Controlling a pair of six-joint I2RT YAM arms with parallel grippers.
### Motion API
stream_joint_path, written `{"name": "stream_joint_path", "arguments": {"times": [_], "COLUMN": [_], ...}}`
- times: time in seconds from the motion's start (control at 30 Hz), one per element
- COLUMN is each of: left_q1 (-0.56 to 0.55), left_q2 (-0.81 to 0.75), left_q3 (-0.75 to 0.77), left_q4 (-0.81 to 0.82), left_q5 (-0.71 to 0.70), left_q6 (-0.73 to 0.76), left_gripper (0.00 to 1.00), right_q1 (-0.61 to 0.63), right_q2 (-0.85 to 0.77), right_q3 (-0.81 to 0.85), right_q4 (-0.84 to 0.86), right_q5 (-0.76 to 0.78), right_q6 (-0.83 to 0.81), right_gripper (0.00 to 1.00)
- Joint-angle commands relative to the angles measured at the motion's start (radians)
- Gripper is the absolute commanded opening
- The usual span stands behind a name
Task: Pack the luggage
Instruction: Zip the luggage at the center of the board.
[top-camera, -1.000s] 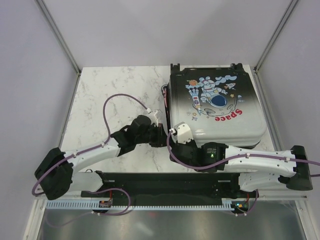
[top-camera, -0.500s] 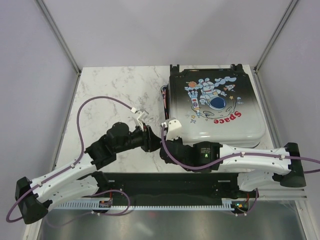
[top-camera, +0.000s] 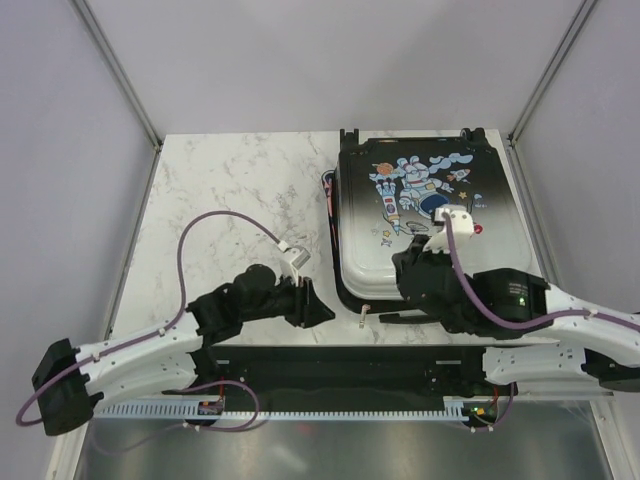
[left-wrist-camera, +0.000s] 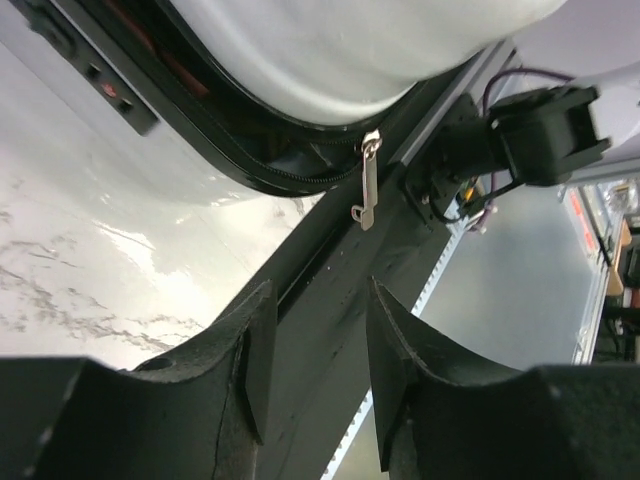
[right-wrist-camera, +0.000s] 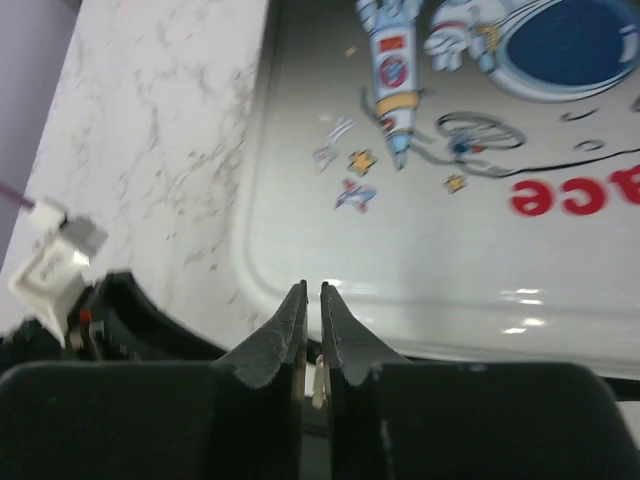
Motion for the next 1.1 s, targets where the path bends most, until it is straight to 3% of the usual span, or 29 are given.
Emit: {"name": "stream_joint_path", "arguments": {"times": [0.0,0.1,0.2,0.37,0.43,0.47,0.7,0.87,0.93,1.03,1.07], "left_q1": [-0.109,-0.197,-0.220,-0.231,-0.232,-0.234,-0.249,-0.260,-0.263,-0.267,-0.267], "left_q2": [0.124,0.256,0.321,0.429,0.465,0.497,0.595,0.594,0.618,0.634,0.631], "left_q3": [0.052,0.137,0.189,0.266,0.289,0.312,0.436,0.415,0.427,0.439,0.442], "left_q4": [0.095,0.093,0.093,0.098,0.090,0.076,-0.132,-0.103,-0.105,-0.120,-0.132], "left_q5": [-0.074,-0.162,-0.170,-0.167,-0.164,-0.166,-0.250,-0.275,-0.273,-0.284,-0.290], "left_q6": [-0.050,-0.050,-0.050,-0.060,-0.068,-0.070,-0.110,-0.143,-0.145,-0.154,-0.165], "left_gripper": [0.47,0.48,0.50,0.54,0.55,0.62,0.60,0.60,0.55,0.28,0.14], "right_q1": [-0.097,-0.301,-0.358,-0.470,-0.525,-0.541,-0.602,-0.614,-0.617,-0.621,-0.621], "right_q2": [-0.005,0.010,0.059,0.037,-0.005,-0.026,-0.060,-0.060,-0.058,-0.060,-0.062], "right_q3": [0.022,0.006,-0.001,-0.049,-0.080,-0.088,-0.128,-0.142,-0.146,-0.154,-0.157], "right_q4": [-0.071,0.060,0.114,0.208,0.249,0.257,0.271,0.296,0.305,0.311,0.312], "right_q5": [0.085,-0.089,-0.195,-0.276,-0.313,-0.329,-0.419,-0.456,-0.471,-0.488,-0.493], "right_q6": [-0.027,-0.215,-0.304,-0.369,-0.378,-0.381,-0.426,-0.459,-0.466,-0.464,-0.464], "right_gripper": [0.17,0.19,0.27,0.55,0.61,0.69,0.70,0.70,0.71,0.70,0.71]}}
